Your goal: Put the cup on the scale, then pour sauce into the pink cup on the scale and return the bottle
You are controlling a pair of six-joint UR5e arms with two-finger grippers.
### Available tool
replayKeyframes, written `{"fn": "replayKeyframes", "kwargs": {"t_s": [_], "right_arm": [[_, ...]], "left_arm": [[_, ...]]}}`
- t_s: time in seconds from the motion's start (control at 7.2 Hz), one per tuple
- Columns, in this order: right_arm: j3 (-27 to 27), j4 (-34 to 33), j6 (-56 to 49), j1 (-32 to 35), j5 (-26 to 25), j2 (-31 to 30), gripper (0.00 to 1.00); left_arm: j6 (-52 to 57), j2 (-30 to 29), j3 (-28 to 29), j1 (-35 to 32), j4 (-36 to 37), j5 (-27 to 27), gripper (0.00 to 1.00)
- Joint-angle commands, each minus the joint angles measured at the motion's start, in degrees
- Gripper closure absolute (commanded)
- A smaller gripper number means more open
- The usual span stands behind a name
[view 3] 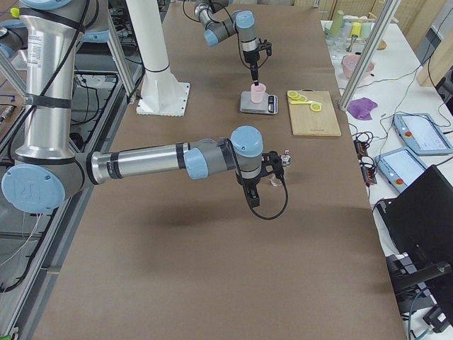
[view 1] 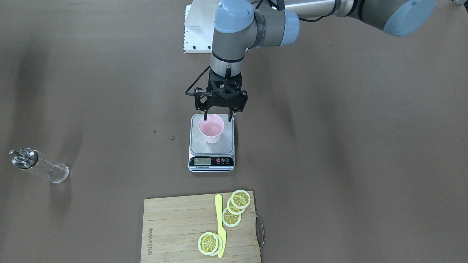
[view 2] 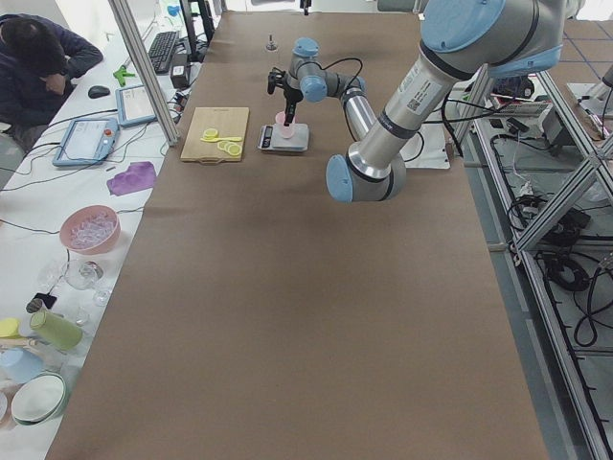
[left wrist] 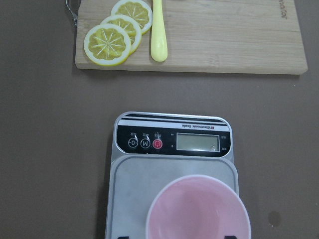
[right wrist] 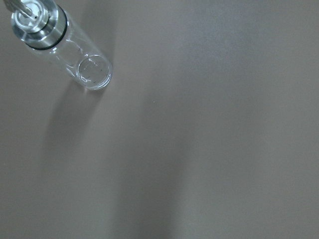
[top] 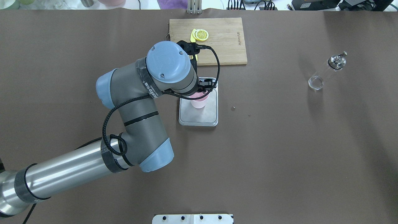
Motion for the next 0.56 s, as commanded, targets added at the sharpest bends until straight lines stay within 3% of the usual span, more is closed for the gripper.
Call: {"fn": "replayKeyframes", "kwargs": {"t_s": [0.0,0.28,0.42], "right_arm": [[0.08,0.0,0.0,0.0,0.0,0.05,0.0],[0.08,0.0,0.18,0.0,0.0,0.22,0.0],[0.34,0.17,3.05,-0.35,-0.09,0.57,0.0]], "left_arm": [[1.19,0.22,-5.2,-3.85,7.88,-3.18,0.03],[16.33,3.8,-17.49,-9.38,24.75,-5.32,0.03],[23.36,7.83,-20.33,-13.41,26.04,-8.54,0.03]]}}
